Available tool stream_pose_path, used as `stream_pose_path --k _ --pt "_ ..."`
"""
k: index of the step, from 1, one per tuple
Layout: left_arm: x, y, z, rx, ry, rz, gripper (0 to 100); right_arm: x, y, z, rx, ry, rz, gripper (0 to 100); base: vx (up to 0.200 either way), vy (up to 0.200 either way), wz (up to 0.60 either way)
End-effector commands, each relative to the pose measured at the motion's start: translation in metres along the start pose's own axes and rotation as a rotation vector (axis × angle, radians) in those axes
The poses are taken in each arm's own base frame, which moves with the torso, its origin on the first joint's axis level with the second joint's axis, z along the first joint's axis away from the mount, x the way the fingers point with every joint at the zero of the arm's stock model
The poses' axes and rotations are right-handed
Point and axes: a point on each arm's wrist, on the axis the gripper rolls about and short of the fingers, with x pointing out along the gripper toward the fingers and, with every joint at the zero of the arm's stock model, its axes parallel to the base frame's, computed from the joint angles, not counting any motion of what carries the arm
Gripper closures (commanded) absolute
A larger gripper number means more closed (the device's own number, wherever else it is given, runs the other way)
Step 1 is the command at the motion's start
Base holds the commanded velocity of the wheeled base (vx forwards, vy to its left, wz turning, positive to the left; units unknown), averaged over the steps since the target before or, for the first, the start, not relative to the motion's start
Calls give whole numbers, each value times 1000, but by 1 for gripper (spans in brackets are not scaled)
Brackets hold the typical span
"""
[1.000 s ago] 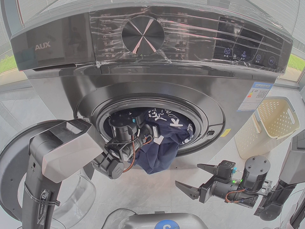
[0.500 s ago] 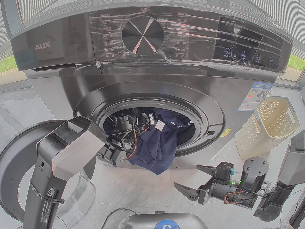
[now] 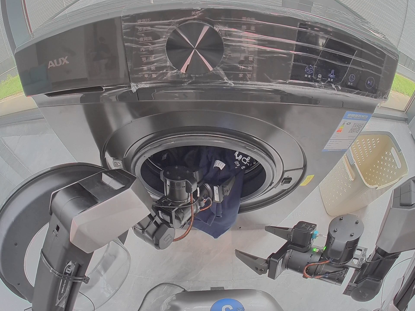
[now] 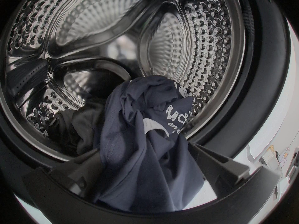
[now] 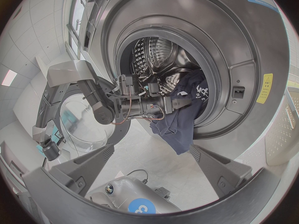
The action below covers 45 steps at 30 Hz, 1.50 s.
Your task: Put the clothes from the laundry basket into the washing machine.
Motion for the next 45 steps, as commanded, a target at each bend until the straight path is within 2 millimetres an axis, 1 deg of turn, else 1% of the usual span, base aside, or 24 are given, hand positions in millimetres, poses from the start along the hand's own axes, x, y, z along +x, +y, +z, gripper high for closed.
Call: stream_pose_path --k 1,4,5,6,7,9,19,21,23,24,28,30,32,35,36,37,39,42,44,45 --pt "3 -7 -16 4 33 -18 100 1 1 0 -2 -10 6 0 0 0 0" --pt "11 -7 -14 -1 19 -16 100 1 1 1 -2 -11 6 0 0 0 0" --pt "21 -2 -13 -6 -13 3 100 1 1 0 0 -10 6 0 0 0 0" --pt "26 1 -12 -10 -32 17 100 1 1 0 0 -10 6 0 0 0 0" --pt "27 1 -12 -10 -35 18 100 1 1 0 0 -10 6 0 0 0 0" --pt "35 11 0 -19 -93 67 100 1 1 1 0 -11 6 0 0 0 0" --pt "50 25 55 -93 -320 136 100 2 4 1 -3 -14 19 0 0 0 0" --pt "50 26 57 -95 -328 135 100 2 4 1 -3 -14 17 0 0 0 0" --pt "47 25 53 -90 -310 132 100 2 4 1 -3 -14 19 0 0 0 0" --pt "45 25 52 -89 -298 128 0 2 4 1 -3 -14 19 0 0 0 0" --pt "39 20 55 -90 -286 118 0 2 4 1 -3 -15 19 0 0 0 0" --pt "26 17 59 -89 -245 121 0 2 4 1 -3 -14 19 0 0 0 0" --pt "14 8 56 -85 -190 109 0 2 4 1 -3 -14 19 0 0 0 0" --pt "-2 1 45 -78 -99 79 0 0 4 -1 -3 -2 17 0 0 0 0" --pt "-2 1 45 -78 -99 79 0 0 4 -1 -3 -2 17 0 0 0 0" --pt "-15 -6 32 -68 -27 44 0 -8 3 -7 -6 29 2 0 0 0 0" --pt "-23 -12 21 -62 19 15 0 -18 1 -14 -8 70 -27 0 0 0 0" --pt "-26 -21 10 -60 35 -31 0 -28 -2 -21 -9 117 -43 0 0 0 0" --pt "-25 -24 5 -59 41 -39 0 -28 -1 -22 -6 123 -40 0 0 0 0" --pt "-23 -23 -1 -56 54 -38 0 -28 0 -22 -7 122 -37 0 0 0 0"
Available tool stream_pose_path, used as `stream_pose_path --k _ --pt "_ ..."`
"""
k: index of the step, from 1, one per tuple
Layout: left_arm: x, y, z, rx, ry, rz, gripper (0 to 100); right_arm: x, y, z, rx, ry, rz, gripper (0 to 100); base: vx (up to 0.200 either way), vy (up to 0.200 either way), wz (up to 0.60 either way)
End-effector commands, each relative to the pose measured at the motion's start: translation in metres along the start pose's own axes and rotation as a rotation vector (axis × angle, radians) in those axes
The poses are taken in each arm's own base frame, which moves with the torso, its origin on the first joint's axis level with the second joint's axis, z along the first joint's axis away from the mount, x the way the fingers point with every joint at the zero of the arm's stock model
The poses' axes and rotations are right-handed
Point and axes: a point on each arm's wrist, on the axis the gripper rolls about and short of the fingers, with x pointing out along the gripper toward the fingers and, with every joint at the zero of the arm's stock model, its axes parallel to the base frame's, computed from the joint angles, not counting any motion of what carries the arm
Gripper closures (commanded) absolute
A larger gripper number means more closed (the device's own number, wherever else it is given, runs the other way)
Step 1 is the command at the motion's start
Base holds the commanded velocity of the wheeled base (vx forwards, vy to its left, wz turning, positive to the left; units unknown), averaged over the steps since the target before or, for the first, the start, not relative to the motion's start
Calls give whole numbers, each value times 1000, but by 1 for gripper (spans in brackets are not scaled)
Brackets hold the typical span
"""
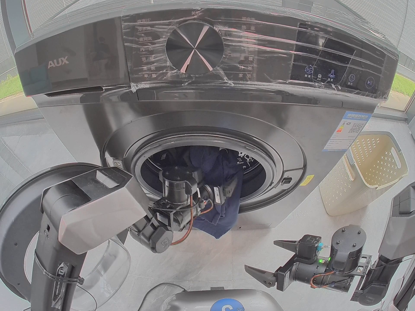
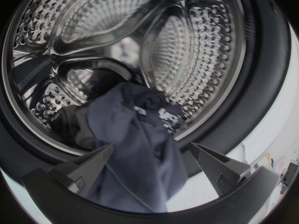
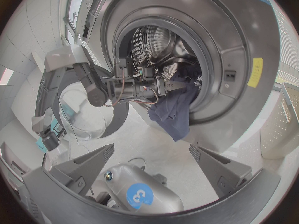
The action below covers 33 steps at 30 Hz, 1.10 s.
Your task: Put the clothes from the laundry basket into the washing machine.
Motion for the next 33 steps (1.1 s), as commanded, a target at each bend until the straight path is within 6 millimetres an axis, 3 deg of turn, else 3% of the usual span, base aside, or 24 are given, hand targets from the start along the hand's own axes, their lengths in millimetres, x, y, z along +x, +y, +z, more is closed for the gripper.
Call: stream_pose_path --k 1,8,9,15,18,24,33 --pt "-6 -11 -15 12 49 -34 0 -8 0 -5 -3 23 -6 0 0 0 0" --pt "0 7 -47 81 110 -17 0 -7 1 -6 -3 24 1 0 0 0 0" --pt "1 10 -48 85 109 -11 100 -7 1 -5 -3 21 2 0 0 0 0" --pt "6 9 -44 81 86 -15 100 -5 2 -3 -3 11 4 0 0 0 0" --pt "20 7 -26 66 0 -14 100 -3 2 -2 -3 4 5 0 0 0 0" --pt "57 23 26 -36 -290 120 100 0 4 1 -5 -15 17 0 0 0 0" --pt "69 26 47 -44 -423 112 100 1 6 2 -5 -19 24 0 0 0 0"
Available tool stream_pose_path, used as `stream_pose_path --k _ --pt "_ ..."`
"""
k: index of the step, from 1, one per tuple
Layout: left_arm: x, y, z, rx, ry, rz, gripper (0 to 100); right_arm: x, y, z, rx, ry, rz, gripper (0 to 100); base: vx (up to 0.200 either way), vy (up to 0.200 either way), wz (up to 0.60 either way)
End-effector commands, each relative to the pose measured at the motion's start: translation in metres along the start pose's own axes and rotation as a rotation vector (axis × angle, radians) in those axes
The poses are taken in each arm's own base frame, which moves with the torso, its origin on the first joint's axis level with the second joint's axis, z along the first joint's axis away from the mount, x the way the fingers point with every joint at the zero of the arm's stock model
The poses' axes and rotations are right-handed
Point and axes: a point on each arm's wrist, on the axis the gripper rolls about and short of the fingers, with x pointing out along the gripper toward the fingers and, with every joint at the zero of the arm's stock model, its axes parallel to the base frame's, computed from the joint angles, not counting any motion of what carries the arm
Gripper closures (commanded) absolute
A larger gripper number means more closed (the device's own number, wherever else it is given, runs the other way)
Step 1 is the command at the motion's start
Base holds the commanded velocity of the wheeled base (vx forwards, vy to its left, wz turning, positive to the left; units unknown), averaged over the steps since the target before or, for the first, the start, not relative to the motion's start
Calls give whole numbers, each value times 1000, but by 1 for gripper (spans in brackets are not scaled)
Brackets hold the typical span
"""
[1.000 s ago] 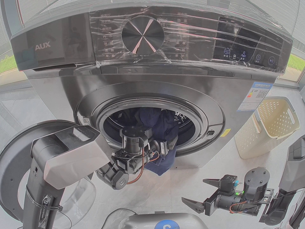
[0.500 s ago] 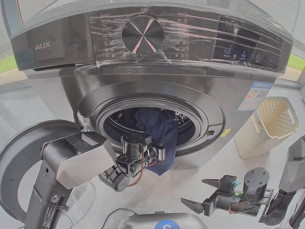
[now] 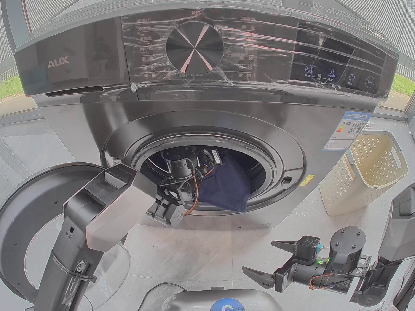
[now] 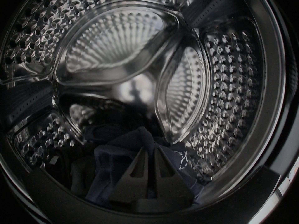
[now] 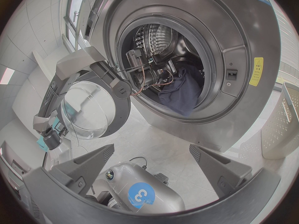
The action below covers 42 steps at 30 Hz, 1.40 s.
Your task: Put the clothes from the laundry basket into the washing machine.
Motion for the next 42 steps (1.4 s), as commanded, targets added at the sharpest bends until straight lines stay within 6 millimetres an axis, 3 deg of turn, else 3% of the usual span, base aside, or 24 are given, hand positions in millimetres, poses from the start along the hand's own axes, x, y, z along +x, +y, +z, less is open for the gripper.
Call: stream_pose_path --k 1,5,6,17,23,24,35,42 --pt "10 5 0 -15 -71 4 100 2 2 3 -1 -20 9 0 0 0 0" --pt "7 4 -3 -11 -52 -3 100 2 2 4 -2 -26 10 0 0 0 0" --pt "5 3 -6 -11 -37 -4 0 2 2 4 -1 -26 11 0 0 0 0" --pt "-41 -1 -26 20 223 -43 0 3 5 2 -4 -19 24 0 0 0 0" --pt "-42 7 -46 36 283 -40 0 5 8 1 -8 -13 33 0 0 0 0" --pt "-39 8 -49 42 277 -36 100 5 7 1 -8 -13 32 0 0 0 0" --pt "-7 11 -57 65 188 -41 100 6 12 1 -11 -17 49 0 0 0 0" --pt "32 19 -35 40 -54 36 100 7 12 1 -12 -18 52 0 0 0 0"
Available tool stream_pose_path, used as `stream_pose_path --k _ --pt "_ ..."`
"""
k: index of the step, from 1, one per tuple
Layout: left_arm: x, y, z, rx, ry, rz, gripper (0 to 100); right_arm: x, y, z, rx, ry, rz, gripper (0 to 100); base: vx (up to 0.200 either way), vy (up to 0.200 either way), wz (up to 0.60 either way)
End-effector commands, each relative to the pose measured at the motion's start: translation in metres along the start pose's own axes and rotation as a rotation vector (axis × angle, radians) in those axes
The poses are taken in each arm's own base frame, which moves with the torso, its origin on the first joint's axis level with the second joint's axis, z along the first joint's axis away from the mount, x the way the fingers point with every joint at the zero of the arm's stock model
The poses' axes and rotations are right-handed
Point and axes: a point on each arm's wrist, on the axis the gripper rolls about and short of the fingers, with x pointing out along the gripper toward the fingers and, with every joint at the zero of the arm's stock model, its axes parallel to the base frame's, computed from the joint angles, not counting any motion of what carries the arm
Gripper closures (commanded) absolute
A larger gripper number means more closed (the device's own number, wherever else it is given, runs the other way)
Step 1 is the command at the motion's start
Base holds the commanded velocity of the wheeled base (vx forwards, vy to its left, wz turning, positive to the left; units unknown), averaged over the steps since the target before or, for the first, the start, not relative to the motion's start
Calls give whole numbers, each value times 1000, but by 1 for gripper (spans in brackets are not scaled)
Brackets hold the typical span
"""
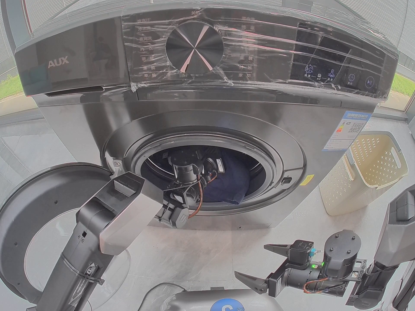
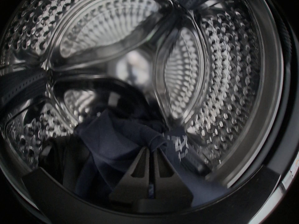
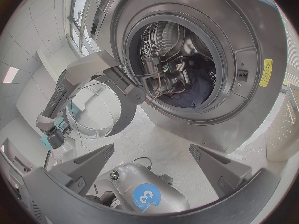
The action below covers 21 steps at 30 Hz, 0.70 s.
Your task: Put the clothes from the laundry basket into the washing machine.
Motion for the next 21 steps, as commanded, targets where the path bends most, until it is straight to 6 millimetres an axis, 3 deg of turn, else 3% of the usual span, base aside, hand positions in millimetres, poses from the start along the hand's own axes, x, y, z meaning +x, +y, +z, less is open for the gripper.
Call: stream_pose_path --k 1,20,21 --pt "24 14 2 -15 -140 63 100 1 1 2 -1 -17 7 0 0 0 0" --pt "22 0 26 -69 -191 37 100 2 1 0 -1 -9 5 0 0 0 0" --pt "18 -6 37 -93 -184 30 0 2 1 0 -1 -8 5 0 0 0 0"
